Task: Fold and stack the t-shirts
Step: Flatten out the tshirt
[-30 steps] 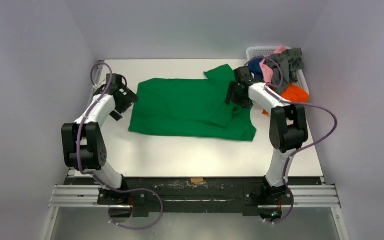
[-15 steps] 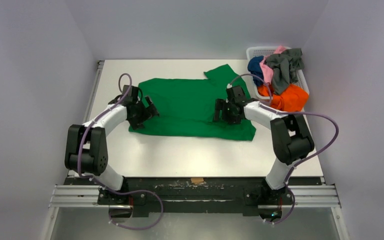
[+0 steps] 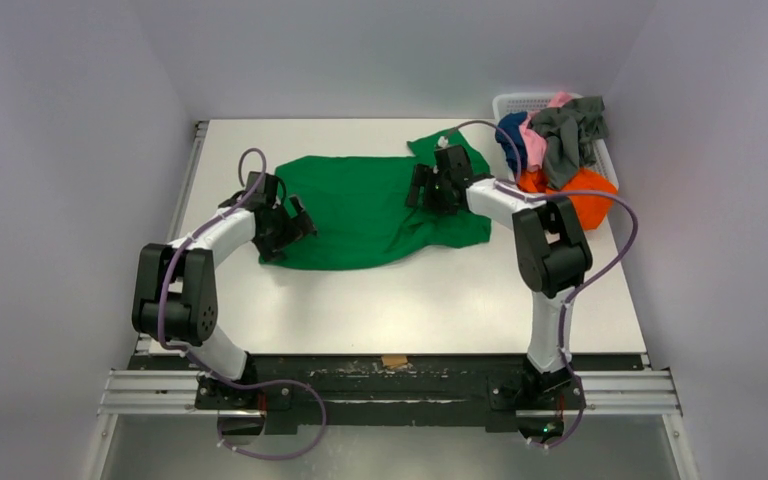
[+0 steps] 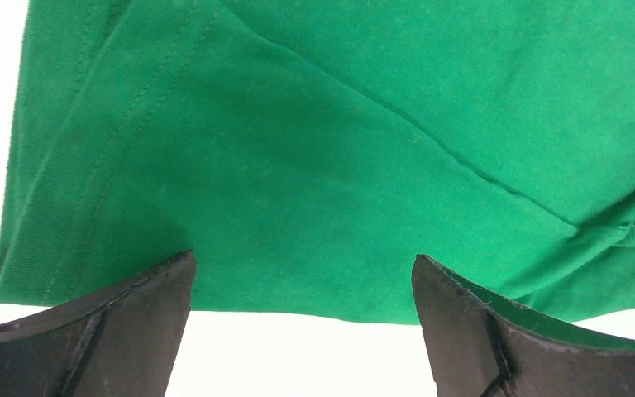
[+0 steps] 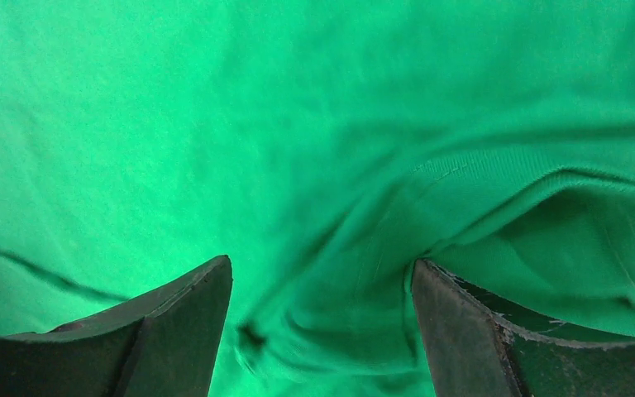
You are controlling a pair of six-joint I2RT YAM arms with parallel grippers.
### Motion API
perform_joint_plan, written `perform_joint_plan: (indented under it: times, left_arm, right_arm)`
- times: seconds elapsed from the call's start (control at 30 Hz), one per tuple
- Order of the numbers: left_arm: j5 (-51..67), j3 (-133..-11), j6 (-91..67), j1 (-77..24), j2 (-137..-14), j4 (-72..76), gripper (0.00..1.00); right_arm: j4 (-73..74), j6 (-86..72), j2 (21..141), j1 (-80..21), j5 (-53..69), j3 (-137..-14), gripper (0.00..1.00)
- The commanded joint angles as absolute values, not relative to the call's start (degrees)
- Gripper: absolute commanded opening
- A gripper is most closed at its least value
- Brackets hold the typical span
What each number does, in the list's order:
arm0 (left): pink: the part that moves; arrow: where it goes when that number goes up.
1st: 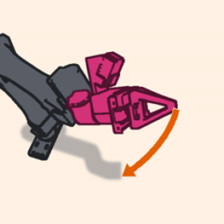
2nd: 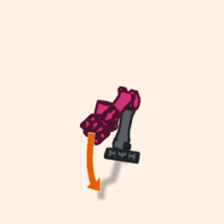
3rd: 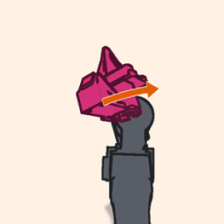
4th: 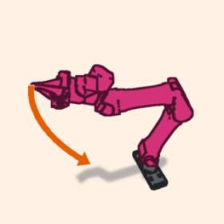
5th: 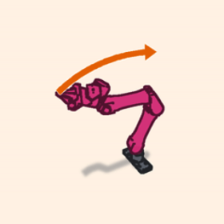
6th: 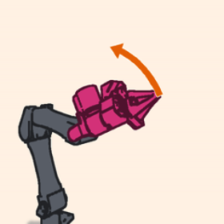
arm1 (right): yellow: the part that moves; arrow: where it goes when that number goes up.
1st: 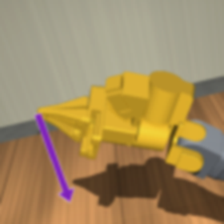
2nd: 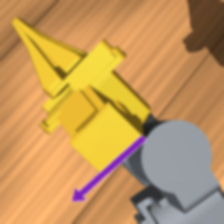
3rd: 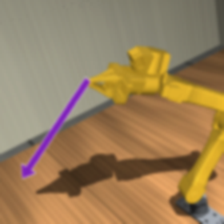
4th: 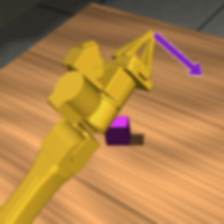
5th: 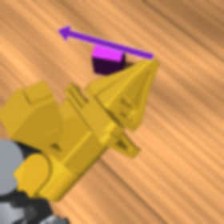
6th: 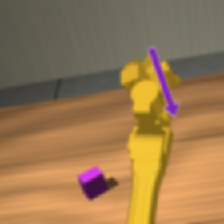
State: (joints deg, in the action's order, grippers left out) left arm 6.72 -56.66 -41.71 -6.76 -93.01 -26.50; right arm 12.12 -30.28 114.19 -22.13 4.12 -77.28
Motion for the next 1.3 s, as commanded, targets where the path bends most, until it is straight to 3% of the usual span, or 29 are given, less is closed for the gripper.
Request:
perform_joint_plan:
  times: [0.0, 0.37, 0.67, 1.03, 1.27]
  left_arm:
    - [3.1, -58.7, -40.2, -6.3, -90.9, -27.9, 1.0]
    - [2.4, -59.9, -40.2, -6.3, -89.1, -29.2, 1.0]
    - [4.7, -62.0, -40.5, -6.7, -91.2, -27.4, 1.0]
    - [8.7, -69.6, -41.9, -6.7, -102.3, -23.2, 1.0]
    - [11.9, -64.3, -43.1, -6.9, -103.7, -20.1, 1.0]
  right_arm:
    - [6.7, -32.5, 116.6, -22.4, 4.4, -86.5, 0.77]
    - [5.0, -30.9, 115.4, -22.2, 10.0, -87.6, 0.77]
    - [9.8, -27.2, 103.8, -21.2, 1.7, -74.7, 0.78]
    - [9.0, -29.8, 107.3, -17.7, 3.0, -66.6, 0.79]
    - [7.9, -32.7, 99.8, -17.4, 1.4, -53.3, 0.8]
